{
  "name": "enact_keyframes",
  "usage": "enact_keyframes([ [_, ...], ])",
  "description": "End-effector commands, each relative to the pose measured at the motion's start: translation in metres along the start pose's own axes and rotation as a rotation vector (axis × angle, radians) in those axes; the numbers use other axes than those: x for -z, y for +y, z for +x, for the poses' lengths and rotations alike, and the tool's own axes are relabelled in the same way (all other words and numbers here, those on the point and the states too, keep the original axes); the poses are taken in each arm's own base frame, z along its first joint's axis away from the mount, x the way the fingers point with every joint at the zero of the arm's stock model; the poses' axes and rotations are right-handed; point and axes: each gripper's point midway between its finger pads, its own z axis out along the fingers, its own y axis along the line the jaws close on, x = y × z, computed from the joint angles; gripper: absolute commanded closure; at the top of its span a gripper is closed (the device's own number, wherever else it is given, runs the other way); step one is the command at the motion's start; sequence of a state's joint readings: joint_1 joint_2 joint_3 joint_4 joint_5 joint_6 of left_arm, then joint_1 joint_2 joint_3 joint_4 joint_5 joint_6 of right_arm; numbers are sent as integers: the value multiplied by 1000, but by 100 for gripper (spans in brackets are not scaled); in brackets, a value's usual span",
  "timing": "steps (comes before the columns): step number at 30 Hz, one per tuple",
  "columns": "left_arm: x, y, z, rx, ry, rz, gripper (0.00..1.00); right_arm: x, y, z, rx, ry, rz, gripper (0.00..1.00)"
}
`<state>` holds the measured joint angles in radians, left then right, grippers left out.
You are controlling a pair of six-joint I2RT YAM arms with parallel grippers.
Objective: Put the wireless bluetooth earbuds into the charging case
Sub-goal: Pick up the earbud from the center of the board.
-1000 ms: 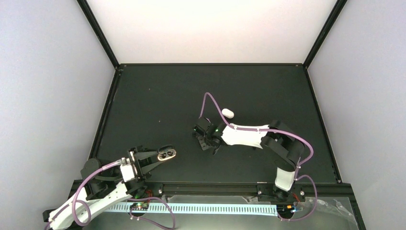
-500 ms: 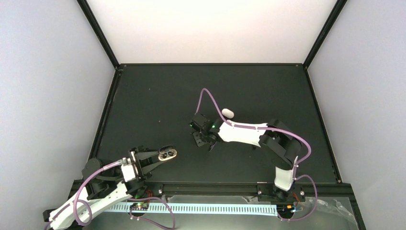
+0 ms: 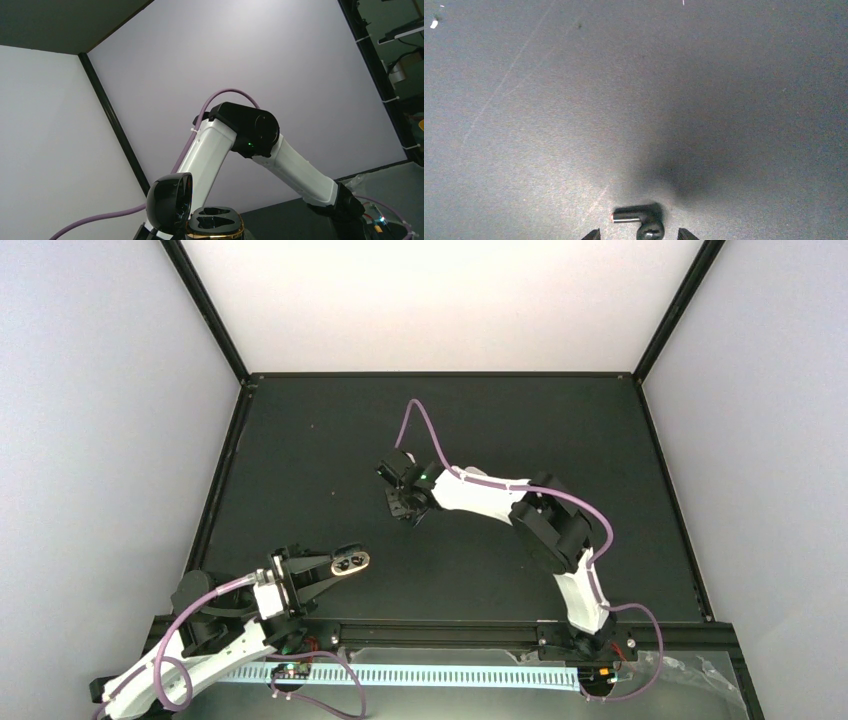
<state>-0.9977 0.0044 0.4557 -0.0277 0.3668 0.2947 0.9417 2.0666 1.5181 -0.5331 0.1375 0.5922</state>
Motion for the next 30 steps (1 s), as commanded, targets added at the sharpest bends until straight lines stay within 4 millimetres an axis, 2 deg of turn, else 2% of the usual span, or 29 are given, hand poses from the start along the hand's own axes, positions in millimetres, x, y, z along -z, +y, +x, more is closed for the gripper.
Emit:
enact_keyframes([
  [1,27,0,-35,-45,-127,-36,98,-5,-12,-4,-35,0,62,61],
  [15,26,-2,-34,-46,-124,-31,99,-21,-12,4,-47,50,32,71],
  [21,26,-2,-33,-41,-123,-30,99,-22,-9,6,-29,60,10,72],
  [30,25,-1,-31,-41,-121,-33,99,-26,-8,13,8,86,1,85],
])
